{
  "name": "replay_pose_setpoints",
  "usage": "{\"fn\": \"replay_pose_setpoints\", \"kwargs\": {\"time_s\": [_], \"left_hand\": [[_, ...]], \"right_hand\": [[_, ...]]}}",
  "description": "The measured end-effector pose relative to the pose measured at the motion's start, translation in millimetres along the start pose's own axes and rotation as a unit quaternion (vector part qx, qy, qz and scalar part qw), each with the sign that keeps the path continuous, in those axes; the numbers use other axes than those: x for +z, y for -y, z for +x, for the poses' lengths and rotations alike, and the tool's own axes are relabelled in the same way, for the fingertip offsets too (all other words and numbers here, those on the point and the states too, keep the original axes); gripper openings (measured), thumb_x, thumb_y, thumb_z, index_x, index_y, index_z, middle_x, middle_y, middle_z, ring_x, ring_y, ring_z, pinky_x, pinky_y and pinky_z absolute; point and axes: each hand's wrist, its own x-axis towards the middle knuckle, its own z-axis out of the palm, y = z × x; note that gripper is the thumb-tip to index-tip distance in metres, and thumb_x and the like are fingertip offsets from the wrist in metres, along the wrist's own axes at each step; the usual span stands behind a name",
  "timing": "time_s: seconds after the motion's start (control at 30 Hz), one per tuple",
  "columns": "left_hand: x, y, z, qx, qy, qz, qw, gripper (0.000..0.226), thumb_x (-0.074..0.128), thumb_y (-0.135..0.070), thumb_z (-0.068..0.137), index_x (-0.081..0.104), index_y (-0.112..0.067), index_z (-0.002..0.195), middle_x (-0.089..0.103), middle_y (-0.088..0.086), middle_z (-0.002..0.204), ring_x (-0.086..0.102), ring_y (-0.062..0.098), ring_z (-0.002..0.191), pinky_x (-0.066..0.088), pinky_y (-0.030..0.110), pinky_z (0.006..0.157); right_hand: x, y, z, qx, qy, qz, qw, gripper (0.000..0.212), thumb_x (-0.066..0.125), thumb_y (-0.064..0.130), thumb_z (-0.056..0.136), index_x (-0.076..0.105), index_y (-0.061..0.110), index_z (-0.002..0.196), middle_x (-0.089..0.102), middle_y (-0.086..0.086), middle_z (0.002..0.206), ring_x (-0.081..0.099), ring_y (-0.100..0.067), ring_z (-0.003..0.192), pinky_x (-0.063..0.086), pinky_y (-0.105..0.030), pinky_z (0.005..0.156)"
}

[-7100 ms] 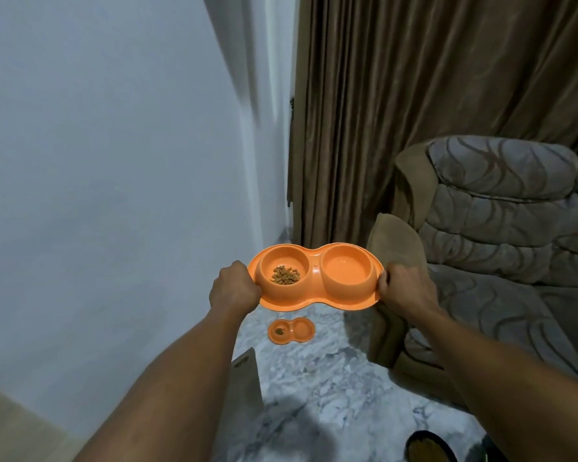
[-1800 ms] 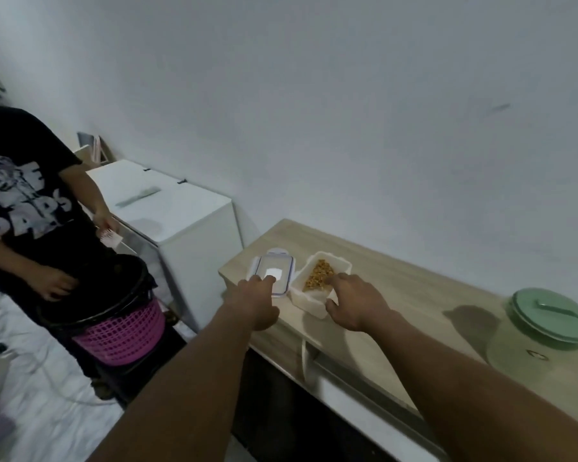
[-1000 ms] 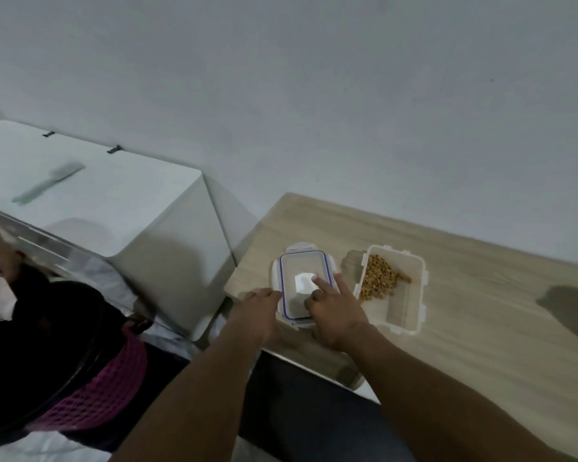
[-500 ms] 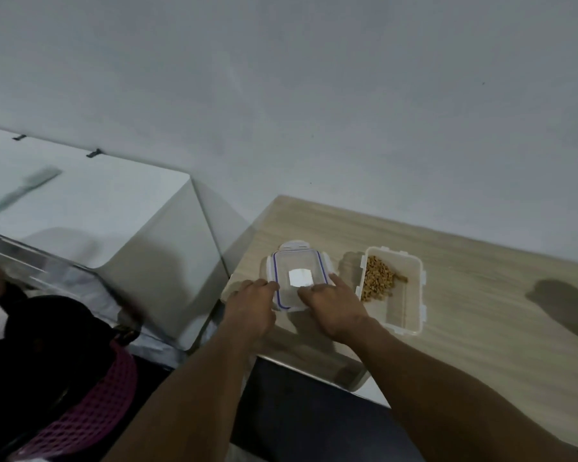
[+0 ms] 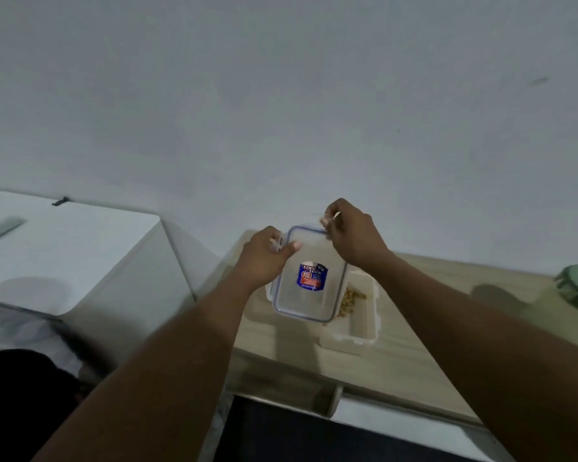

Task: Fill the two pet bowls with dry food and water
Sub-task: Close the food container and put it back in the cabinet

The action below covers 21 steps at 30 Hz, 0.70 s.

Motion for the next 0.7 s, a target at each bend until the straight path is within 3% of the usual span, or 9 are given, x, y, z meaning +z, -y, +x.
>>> {"fn": "replay_pose_setpoints", "kwargs": {"time_s": [0.07, 0.17, 0.27, 0.37, 0.43, 0.5, 0.57, 0.7], "left_hand": [[25, -7, 1, -0.02, 0.013, -0.061, 0.998, 0.039, 0.067, -0.05, 0.089, 0.052, -0.014, 0.09, 0.058, 0.003, 0.086, 0.054, 0.018, 0.075, 0.045, 0.034, 0.069], [67, -10, -6, -0.05, 0.041, -0.126, 0.99, 0.043, 0.065, -0.05, 0.089, 0.052, -0.009, 0.089, 0.052, 0.002, 0.079, 0.049, 0.018, 0.07, 0.041, 0.032, 0.066], [104, 0, -12, -0.09, 0.061, -0.144, 0.984, 0.045, 0.061, -0.054, 0.086, 0.052, -0.01, 0.086, 0.051, 0.003, 0.079, 0.047, 0.018, 0.073, 0.041, 0.034, 0.069], [122, 6, -14, -0.108, 0.045, -0.133, 0.984, 0.039, 0.059, -0.051, 0.091, 0.05, -0.015, 0.08, 0.054, 0.003, 0.079, 0.051, 0.021, 0.075, 0.052, 0.043, 0.075], [126, 8, -12, -0.093, 0.036, -0.073, 0.992, 0.04, 0.057, -0.051, 0.094, 0.055, -0.011, 0.09, 0.059, 0.004, 0.085, 0.054, 0.023, 0.079, 0.05, 0.043, 0.076], [128, 10, -8, -0.077, 0.032, 0.011, 0.996, 0.036, 0.052, -0.045, 0.099, 0.057, -0.01, 0.104, 0.062, 0.004, 0.096, 0.056, 0.024, 0.087, 0.041, 0.034, 0.072], [132, 16, -2, -0.066, 0.027, 0.051, 0.996, 0.034, 0.05, -0.039, 0.102, 0.058, -0.01, 0.118, 0.063, 0.008, 0.111, 0.059, 0.029, 0.101, 0.04, 0.031, 0.078], [143, 27, 5, -0.087, 0.016, 0.071, 0.994, 0.038, 0.048, -0.028, 0.103, 0.052, -0.013, 0.138, 0.048, 0.017, 0.132, 0.054, 0.034, 0.118, 0.039, 0.03, 0.091]], "right_hand": [[-13, -18, -2, 0.057, -0.028, 0.03, 0.998, 0.014, 0.06, 0.032, 0.099, 0.058, 0.017, 0.099, 0.068, -0.002, 0.076, 0.063, -0.021, 0.077, 0.044, -0.03, 0.065], [-21, -52, -19, 0.166, -0.051, 0.07, 0.982, 0.025, 0.067, 0.039, 0.094, 0.06, 0.018, 0.105, 0.066, -0.002, 0.087, 0.06, -0.019, 0.082, 0.041, -0.029, 0.068], [-13, -86, -43, 0.247, -0.046, 0.103, 0.962, 0.034, 0.071, 0.043, 0.089, 0.059, 0.018, 0.107, 0.064, -0.004, 0.096, 0.061, -0.021, 0.088, 0.044, -0.031, 0.075], [1, -111, -66, 0.289, -0.025, 0.128, 0.949, 0.039, 0.073, 0.047, 0.086, 0.057, 0.019, 0.108, 0.066, -0.006, 0.102, 0.065, -0.026, 0.094, 0.055, -0.041, 0.08], [9, -121, -77, 0.295, -0.036, 0.12, 0.947, 0.041, 0.073, 0.049, 0.087, 0.059, 0.017, 0.109, 0.066, -0.006, 0.103, 0.065, -0.026, 0.096, 0.055, -0.043, 0.084], [17, -126, -80, 0.287, -0.046, 0.094, 0.952, 0.043, 0.069, 0.046, 0.092, 0.061, 0.01, 0.113, 0.065, -0.004, 0.103, 0.06, -0.023, 0.095, 0.048, -0.034, 0.079], [25, -128, -76, 0.278, -0.043, 0.064, 0.958, 0.044, 0.065, 0.043, 0.096, 0.06, 0.006, 0.118, 0.062, -0.006, 0.106, 0.057, -0.023, 0.095, 0.04, -0.029, 0.075], [45, -135, -63, 0.28, -0.03, 0.004, 0.96, 0.049, 0.058, 0.044, 0.099, 0.055, 0.005, 0.128, 0.054, -0.018, 0.125, 0.056, -0.034, 0.113, 0.041, -0.031, 0.085]]}}
